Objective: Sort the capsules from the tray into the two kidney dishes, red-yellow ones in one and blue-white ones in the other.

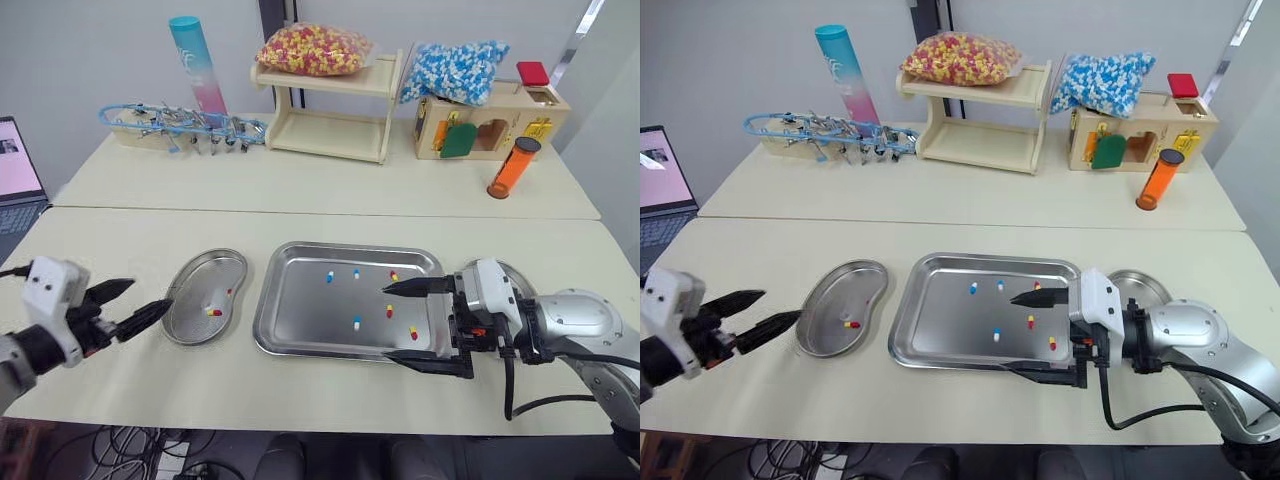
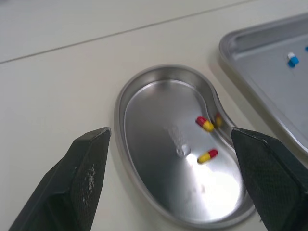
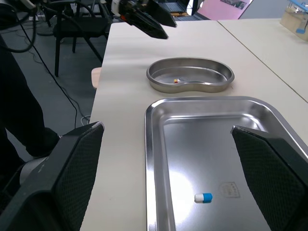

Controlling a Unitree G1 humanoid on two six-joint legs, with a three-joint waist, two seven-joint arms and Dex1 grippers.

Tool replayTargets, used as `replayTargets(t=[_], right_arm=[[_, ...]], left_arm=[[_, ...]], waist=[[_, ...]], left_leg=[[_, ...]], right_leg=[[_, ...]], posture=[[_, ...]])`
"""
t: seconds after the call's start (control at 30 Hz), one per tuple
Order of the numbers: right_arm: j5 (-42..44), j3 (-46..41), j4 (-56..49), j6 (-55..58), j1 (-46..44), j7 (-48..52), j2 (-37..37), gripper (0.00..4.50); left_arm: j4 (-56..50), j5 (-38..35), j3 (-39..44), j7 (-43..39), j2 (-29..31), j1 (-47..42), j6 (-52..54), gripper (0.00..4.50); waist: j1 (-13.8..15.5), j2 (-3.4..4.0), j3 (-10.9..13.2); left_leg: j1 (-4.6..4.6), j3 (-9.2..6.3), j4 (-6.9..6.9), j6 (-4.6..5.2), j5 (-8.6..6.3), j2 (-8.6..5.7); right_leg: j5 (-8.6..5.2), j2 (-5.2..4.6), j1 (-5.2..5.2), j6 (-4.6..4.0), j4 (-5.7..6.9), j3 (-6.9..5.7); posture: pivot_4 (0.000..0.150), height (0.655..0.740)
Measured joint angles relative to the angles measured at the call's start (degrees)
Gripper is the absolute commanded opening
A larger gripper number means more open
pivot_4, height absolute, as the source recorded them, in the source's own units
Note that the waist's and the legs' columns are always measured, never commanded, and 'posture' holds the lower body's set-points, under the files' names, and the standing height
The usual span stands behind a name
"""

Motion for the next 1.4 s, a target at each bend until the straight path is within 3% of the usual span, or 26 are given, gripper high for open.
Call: replayTargets(t=[0.13, 0.4, 0.47, 0.77, 1.4], right_arm=[[-0.08, -2.06, -0.01, -0.12, 2.43, -0.02, -1.07, 4.50], [-5.38, -17.52, 1.99, -5.65, 18.78, 1.84, -5.18, 4.50], [-6.86, -21.71, 2.95, -7.87, 23.09, 3.36, -5.20, 4.50], [-13.79, -35.57, 13.09, -19.99, 36.48, 9.73, -4.07, 4.50], [-15.23, -36.59, 12.33, -17.02, 37.64, 7.29, -3.59, 4.50]], left_arm=[[-0.78, 0.07, 3.97, -3.21, -1.06, 7.36, -3.66, 4.11], [-3.17, 2.64, 4.63, 1.45, -13.21, 14.66, -11.30, 4.11], [-2.99, 3.08, 3.98, 2.58, -13.82, 14.24, -12.55, 4.47], [1.78, 3.06, 1.40, 1.27, -12.87, 12.51, -15.65, 4.49], [-2.32, 1.20, -3.24, 0.00, -13.25, 13.26, -17.40, 4.49]], waist=[[0.19, -0.01, 0.00], [0.58, -0.11, -0.07], [0.60, -0.12, -0.07], [0.04, -0.14, -0.10], [0.20, -0.14, -0.10]], left_leg=[[-0.01, 0.06, 0.00, 0.00, 0.00, -0.01], [0.04, 0.02, 0.00, 0.00, -0.01, -0.01], [0.09, 0.02, 0.01, 0.00, -0.01, -0.01], [0.15, 0.11, 0.00, 0.00, -0.01, -0.01], [0.13, 0.10, 0.00, 0.00, -0.01, -0.01]], right_leg=[[0.00, -0.03, 0.02, 0.00, -0.01, 0.03], [0.00, -0.04, 0.16, -0.01, -0.06, -0.05], [0.00, -0.04, 0.24, -0.01, -0.06, -0.06], [0.00, -0.04, 0.27, -0.01, -0.08, 0.02], [0.00, -0.04, 0.27, -0.01, -0.09, 0.02]], posture=[[0.150, 0.7400], [0.150, 0.7400], [0.150, 0.7400], [0.150, 0.7400], [0.150, 0.7400]])
